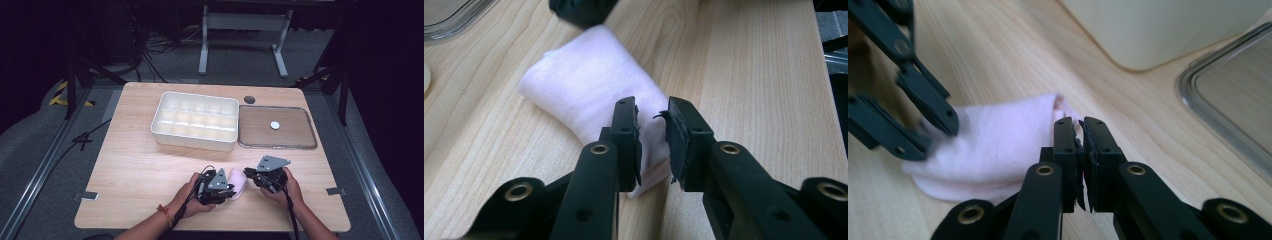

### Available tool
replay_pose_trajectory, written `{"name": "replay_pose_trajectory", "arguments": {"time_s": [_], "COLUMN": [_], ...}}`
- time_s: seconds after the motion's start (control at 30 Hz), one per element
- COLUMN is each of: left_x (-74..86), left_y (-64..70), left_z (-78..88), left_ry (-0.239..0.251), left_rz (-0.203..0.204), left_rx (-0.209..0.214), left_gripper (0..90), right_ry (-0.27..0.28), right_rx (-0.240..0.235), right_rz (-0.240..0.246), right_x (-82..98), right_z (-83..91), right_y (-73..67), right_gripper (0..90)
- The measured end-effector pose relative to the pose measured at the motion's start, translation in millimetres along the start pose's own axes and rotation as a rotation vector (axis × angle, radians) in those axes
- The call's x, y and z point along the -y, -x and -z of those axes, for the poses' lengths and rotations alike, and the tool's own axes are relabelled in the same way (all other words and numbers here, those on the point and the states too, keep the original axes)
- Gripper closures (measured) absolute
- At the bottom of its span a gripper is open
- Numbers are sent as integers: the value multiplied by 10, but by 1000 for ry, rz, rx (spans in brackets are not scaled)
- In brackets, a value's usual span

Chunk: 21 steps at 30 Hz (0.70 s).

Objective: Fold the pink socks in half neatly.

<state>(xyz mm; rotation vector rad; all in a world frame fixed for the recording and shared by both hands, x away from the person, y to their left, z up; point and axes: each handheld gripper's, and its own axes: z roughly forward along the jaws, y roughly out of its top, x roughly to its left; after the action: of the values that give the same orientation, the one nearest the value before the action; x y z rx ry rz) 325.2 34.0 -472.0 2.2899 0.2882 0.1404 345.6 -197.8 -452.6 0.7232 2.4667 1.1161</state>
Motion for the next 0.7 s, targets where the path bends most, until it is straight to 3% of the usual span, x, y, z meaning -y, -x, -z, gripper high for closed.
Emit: {"name": "replay_pose_trajectory", "arguments": {"time_s": [0.13, 0.2, 0.37, 0.47, 0.57, 0.63, 0.7], "left_x": [-1, -1, 2, 1, -1, 1, 0], "left_y": [1, 3, 4, 6, 8, 10, 14], "left_z": [-4, -5, -5, -5, -4, -3, -9], "left_ry": [0, 0, 1, 0, 0, 1, 6], "left_rz": [3, 5, 9, 8, 8, 15, 23], "left_rx": [-2, -3, -3, -1, 1, 6, 18], "left_gripper": [748, 748, 747, 746, 743, 744, 742], "right_ry": [52, 62, 5, -49, -49, -57, -59], "right_rx": [-18, -33, -81, -61, -65, -31, -38], "right_rz": [4, 33, 77, 72, 62, 54, 17], "right_x": [-73, -107, -100, -34, -5, -1, 33], "right_z": [105, 113, -2, -104, -117, -105, -114], "right_y": [-66, -142, -287, -263, -201, -161, -119], "right_gripper": [852, 849, 834, 839, 842, 841, 844]}}
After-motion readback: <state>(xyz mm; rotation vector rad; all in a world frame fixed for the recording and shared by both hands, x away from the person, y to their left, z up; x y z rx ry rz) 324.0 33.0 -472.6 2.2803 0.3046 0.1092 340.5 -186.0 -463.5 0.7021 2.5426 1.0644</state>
